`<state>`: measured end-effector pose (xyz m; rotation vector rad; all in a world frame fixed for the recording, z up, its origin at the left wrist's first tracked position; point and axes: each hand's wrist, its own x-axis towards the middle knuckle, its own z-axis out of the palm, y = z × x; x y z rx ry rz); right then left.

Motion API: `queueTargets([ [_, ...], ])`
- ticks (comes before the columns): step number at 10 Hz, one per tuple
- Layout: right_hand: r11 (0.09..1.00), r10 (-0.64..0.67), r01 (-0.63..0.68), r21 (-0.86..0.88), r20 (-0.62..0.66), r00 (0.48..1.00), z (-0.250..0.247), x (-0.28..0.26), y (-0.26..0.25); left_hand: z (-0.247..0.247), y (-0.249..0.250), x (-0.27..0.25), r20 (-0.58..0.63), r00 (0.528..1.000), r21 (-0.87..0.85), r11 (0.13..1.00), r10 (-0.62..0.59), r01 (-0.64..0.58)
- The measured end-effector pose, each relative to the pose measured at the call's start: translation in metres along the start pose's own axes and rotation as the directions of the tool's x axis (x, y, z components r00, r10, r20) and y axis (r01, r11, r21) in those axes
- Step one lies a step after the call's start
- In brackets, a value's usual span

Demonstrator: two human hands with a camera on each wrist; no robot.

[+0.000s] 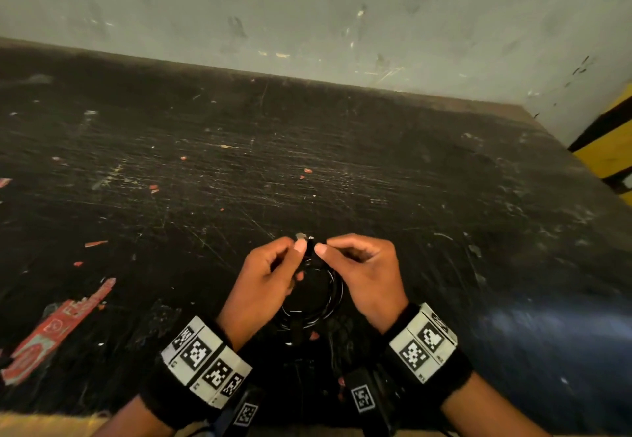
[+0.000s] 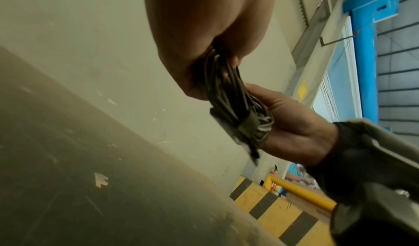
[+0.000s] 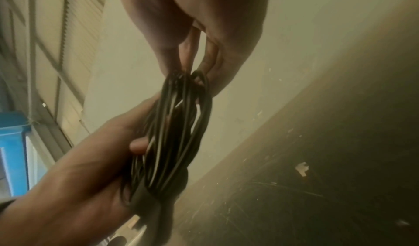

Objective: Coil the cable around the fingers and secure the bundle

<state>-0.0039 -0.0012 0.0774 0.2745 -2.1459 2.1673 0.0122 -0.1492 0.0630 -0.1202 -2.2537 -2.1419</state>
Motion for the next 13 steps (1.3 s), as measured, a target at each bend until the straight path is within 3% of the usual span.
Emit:
queueTargets([
  [1, 0.999, 0.041, -0.040, 0.020, -0.034, 0.999, -0.008, -0.006, -0.001, 0.005, -0.007, 0.002, 0.045, 0.998, 0.101, 0.994, 0.040, -0.044],
  [3, 0.983, 0.177, -0.181, -0.010, -0.157, 0.971, -0.033, -0.011, 0.008, 0.034, -0.016, 0.006, 0.118, 0.993, 0.080, 0.996, 0.024, -0.033],
  [4, 0.967, 0.254, -0.251, 0.041, -0.153, 0.955, -0.052, -0.015, 0.011, 0.051, -0.018, 0.012, 0.177, 0.984, 0.095, 0.995, -0.027, 0.011],
  [5, 0.958, 0.286, -0.285, 0.035, -0.194, 0.938, -0.073, -0.013, 0.015, 0.071, -0.012, 0.019, 0.206, 0.967, 0.056, 0.988, -0.153, 0.144],
  [6, 0.939, 0.344, -0.322, 0.120, -0.344, 0.874, -0.101, -0.005, 0.025, 0.088, -0.018, 0.029, 0.231, 0.876, -0.039, 0.895, -0.424, 0.444],
  [7, 0.907, 0.419, -0.340, 0.250, -0.436, 0.797, -0.138, 0.001, 0.036, 0.100, -0.033, 0.031, 0.316, 0.748, -0.094, 0.766, -0.583, 0.636],
  [8, 0.895, 0.446, -0.384, 0.226, -0.425, 0.788, -0.176, 0.001, 0.052, 0.121, -0.049, 0.037, 0.261, 0.772, -0.175, 0.757, -0.580, 0.629],
  [9, 0.875, 0.455, -0.482, 0.039, -0.402, 0.795, -0.211, 0.000, 0.077, 0.149, -0.065, 0.051, 0.100, 0.811, -0.069, 0.810, -0.576, 0.583],
  [10, 0.833, 0.470, -0.538, -0.133, -0.343, 0.813, -0.241, 0.001, 0.105, 0.177, -0.084, 0.062, 0.018, 0.812, 0.071, 0.810, -0.584, 0.582],
  [12, 0.779, 0.453, -0.475, -0.409, -0.157, 0.878, -0.262, 0.006, 0.132, 0.193, -0.107, 0.060, -0.108, 0.785, 0.155, 0.770, -0.610, 0.619],
  [13, 0.778, 0.403, -0.389, -0.493, -0.084, 0.911, -0.270, -0.002, 0.132, 0.191, -0.105, 0.054, -0.255, 0.798, 0.316, 0.732, -0.546, 0.603],
])
